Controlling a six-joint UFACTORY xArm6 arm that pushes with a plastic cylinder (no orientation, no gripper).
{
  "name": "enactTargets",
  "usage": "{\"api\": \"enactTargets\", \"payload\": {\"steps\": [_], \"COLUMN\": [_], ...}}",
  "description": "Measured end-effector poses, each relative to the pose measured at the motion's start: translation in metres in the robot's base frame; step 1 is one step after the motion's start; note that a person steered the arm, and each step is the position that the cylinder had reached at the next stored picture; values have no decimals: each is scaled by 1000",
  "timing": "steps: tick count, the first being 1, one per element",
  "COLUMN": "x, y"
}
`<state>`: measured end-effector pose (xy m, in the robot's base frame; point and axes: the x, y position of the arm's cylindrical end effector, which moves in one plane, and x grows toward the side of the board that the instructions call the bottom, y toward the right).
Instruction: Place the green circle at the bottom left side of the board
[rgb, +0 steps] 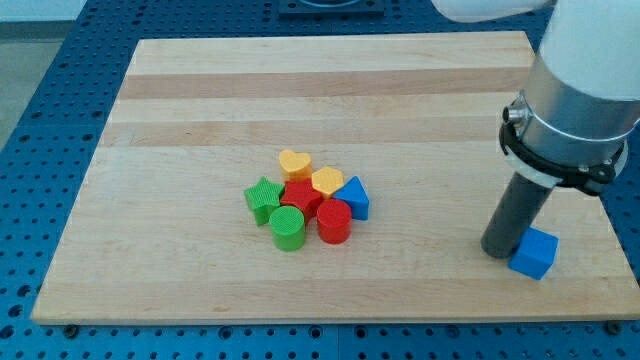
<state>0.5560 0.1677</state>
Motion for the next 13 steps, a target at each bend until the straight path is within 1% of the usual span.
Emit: {"api": "enactTargets", "payload": {"steps": [1, 3, 4, 7, 10, 13], "x": [3, -3, -30, -34, -35, -35], "y": [15, 13, -29, -102, -160, -241]}}
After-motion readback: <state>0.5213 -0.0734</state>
